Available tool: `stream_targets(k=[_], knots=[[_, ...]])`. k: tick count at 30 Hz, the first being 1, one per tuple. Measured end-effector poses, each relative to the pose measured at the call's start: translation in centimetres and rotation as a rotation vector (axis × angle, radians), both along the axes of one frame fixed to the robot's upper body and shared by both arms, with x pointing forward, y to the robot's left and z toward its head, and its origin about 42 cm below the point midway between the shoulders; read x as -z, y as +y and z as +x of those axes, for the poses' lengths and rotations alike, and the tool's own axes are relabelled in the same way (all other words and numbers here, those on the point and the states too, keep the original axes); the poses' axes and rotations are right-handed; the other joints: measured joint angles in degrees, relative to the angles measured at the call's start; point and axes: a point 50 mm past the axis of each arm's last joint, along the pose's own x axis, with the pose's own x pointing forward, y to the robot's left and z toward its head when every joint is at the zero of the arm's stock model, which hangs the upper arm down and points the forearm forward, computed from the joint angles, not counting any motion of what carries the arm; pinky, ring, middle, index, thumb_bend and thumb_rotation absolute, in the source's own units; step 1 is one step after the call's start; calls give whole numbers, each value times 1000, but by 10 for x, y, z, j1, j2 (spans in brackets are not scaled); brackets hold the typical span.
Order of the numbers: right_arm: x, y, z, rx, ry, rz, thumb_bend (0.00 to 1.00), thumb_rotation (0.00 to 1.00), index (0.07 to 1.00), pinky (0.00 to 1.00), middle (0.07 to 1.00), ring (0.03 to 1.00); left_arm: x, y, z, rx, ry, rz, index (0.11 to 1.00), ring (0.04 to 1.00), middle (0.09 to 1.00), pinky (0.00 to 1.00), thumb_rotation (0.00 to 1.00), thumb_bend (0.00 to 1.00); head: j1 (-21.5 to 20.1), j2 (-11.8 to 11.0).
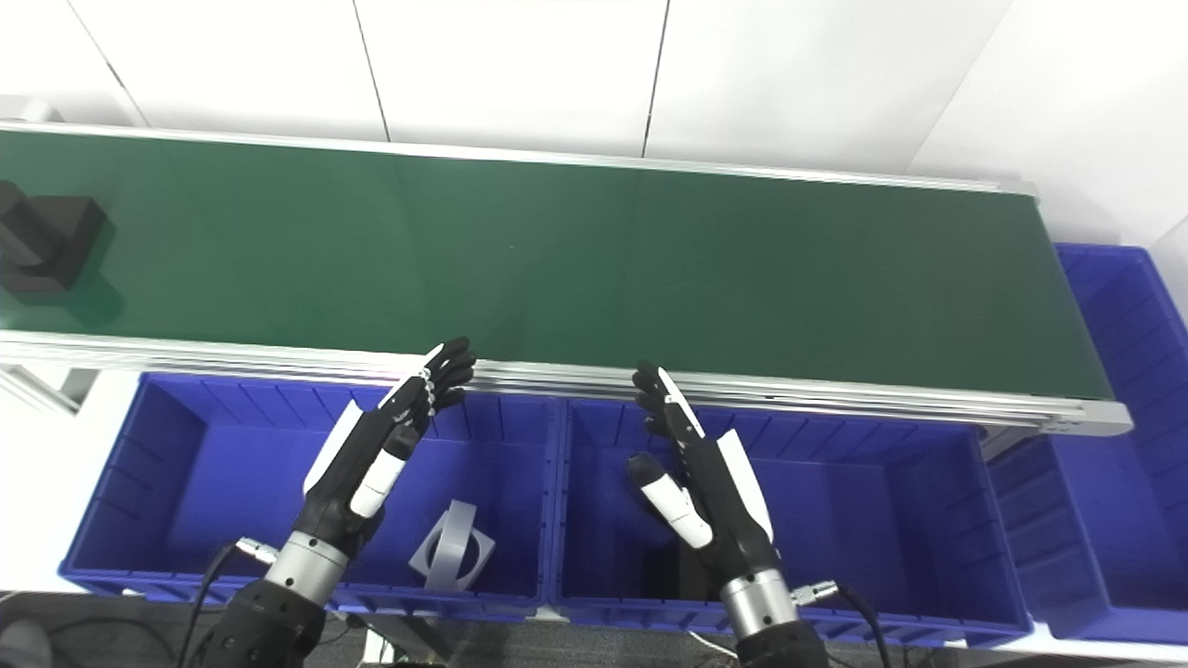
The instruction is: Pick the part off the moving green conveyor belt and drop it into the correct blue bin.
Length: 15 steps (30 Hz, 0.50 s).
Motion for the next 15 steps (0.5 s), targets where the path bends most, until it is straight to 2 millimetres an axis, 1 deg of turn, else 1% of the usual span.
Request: stream_targets(k=[3, 7, 13, 15], knots=[[0, 0, 0, 4, -2, -8, 804, 1000, 961, 865, 928, 907, 0, 1, 0, -4, 0, 0, 922, 911, 914, 897, 1000, 756, 2, -1], [0, 2, 0, 10, -3, -6, 781, 999, 957, 849, 925, 901, 0, 1, 1, -24, 1, -6, 922, 905, 909, 897, 1000, 764, 2, -3], [2, 1, 1, 35, 3, 20, 774, 1000, 950, 827, 921, 901, 3, -1, 2, -44, 14, -46, 926, 909, 911, 903, 1000, 828, 4, -5], [4, 1, 1, 37, 10, 24, 773, 1000, 950, 823, 920, 900, 3, -2, 2, -47, 16, -56, 927, 911, 912, 905, 1000, 831, 4, -7]])
